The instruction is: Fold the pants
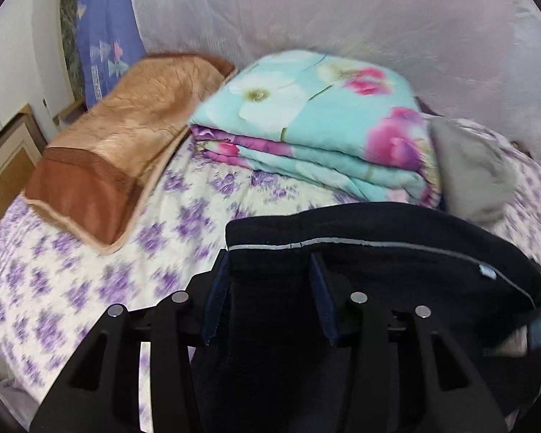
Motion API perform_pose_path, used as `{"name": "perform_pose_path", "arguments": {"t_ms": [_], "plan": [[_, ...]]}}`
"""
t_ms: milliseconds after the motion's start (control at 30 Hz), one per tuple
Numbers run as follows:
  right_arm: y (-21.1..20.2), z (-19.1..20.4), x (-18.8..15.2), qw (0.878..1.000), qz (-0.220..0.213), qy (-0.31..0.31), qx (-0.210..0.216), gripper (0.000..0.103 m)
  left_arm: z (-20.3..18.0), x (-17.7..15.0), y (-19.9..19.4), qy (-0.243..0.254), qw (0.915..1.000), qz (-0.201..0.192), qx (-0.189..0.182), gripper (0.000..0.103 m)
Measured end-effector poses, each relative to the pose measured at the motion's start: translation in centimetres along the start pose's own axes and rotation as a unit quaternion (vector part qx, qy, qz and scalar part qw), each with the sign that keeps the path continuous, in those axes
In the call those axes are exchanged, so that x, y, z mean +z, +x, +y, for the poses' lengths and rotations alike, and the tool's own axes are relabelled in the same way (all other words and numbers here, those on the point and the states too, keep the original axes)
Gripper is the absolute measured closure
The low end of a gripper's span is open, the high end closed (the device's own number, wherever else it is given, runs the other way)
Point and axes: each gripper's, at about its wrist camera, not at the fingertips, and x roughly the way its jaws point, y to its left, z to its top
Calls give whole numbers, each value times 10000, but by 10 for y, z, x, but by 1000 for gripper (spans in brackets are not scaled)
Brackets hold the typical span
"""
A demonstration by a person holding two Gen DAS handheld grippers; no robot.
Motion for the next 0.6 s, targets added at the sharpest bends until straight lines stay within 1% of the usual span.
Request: {"name": "perform_pose_path", "arguments": {"t_ms": [67,100,167,200,233,267,300,333,367,400,433,467,500,533,600], "plan": [[3,26,-32,9994,231,34,241,99,5,-29,-28,64,10000,9,25,60],[8,32,-46,9990,353,73,276,99,10,-44,-32,86,9999,77,109,60],[39,38,-85,9962,701,354,372,99,20,-82,-35,67,9986,323,402,60],[58,40,-105,9954,795,437,297,95,29,-100,-30,-72,9976,475,508,59],[75,39,-120,9941,942,510,186,93,43,-122,-20,-346,9941,781,671,59],[93,40,-135,9914,1181,567,-3,91,52,-135,-11,-534,9905,1002,772,59],[110,37,-144,9880,1412,596,-200,91,63,-152,-5,-801,9851,1250,866,59],[118,37,-150,9867,1471,603,-332,91,67,-161,-8,-958,9825,1326,888,59],[115,39,-150,9876,1391,622,-376,91,70,-166,-11,-1090,9815,1332,837,59],[108,41,-145,9885,1308,678,-347,91,71,-169,-19,-1230,9820,1265,677,56],[100,42,-140,9895,1222,704,-307,88,71,-170,-26,-1273,9826,1208,607,44],[91,43,-136,9912,1083,699,-293,66,69,-170,-30,-1272,9836,1146,567,31],[78,45,-130,9932,887,659,-374,41,66,-169,-34,-1238,9849,1083,545,28],[59,47,-123,9952,543,582,-574,36,63,-167,-38,-1207,9866,999,454,28],[36,44,-113,9954,170,571,-748,35,58,-163,-34,-1270,9862,1029,267,28]]}}
